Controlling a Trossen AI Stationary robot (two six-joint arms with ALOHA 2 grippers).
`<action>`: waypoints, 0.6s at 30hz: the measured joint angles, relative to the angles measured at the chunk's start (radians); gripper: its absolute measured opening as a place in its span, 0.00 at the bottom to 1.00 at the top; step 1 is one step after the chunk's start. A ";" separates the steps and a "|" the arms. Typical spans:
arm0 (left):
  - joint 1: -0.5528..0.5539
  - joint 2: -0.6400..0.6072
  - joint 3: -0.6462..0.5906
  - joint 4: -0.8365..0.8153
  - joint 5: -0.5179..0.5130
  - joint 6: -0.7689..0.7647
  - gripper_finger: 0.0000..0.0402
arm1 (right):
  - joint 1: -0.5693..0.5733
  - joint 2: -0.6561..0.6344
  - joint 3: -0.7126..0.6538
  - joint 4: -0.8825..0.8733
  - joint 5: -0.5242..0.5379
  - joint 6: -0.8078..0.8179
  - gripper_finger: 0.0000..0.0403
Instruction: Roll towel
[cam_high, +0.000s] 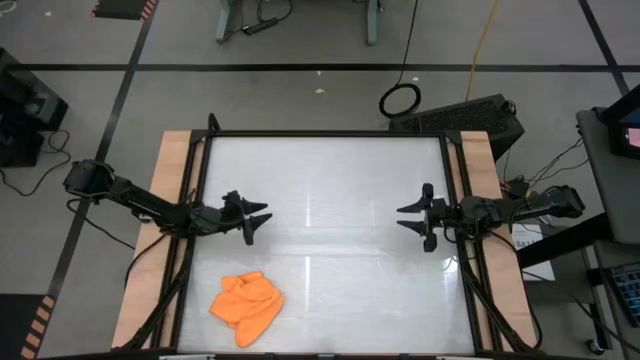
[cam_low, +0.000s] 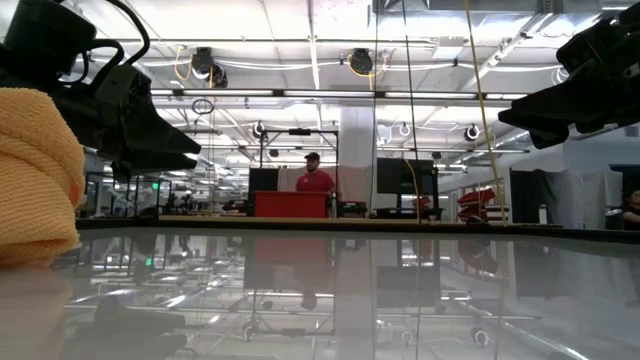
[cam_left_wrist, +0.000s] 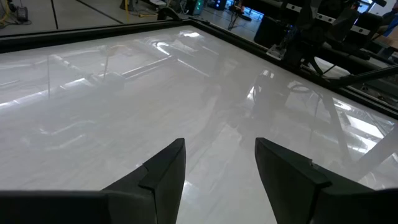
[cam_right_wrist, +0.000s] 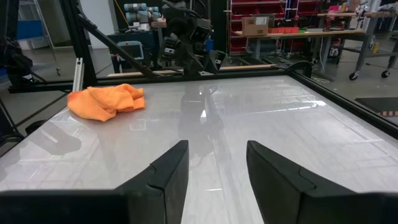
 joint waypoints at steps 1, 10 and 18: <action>0.000 0.000 0.000 0.000 0.000 0.000 0.49 | 0.000 0.000 0.000 0.000 0.000 0.000 0.38; 0.000 0.000 0.000 0.000 0.000 0.000 0.49 | 0.000 0.000 0.000 0.000 0.000 0.000 0.38; 0.000 0.000 0.000 0.000 0.006 0.000 0.49 | 0.000 0.000 0.000 0.000 0.000 0.000 0.38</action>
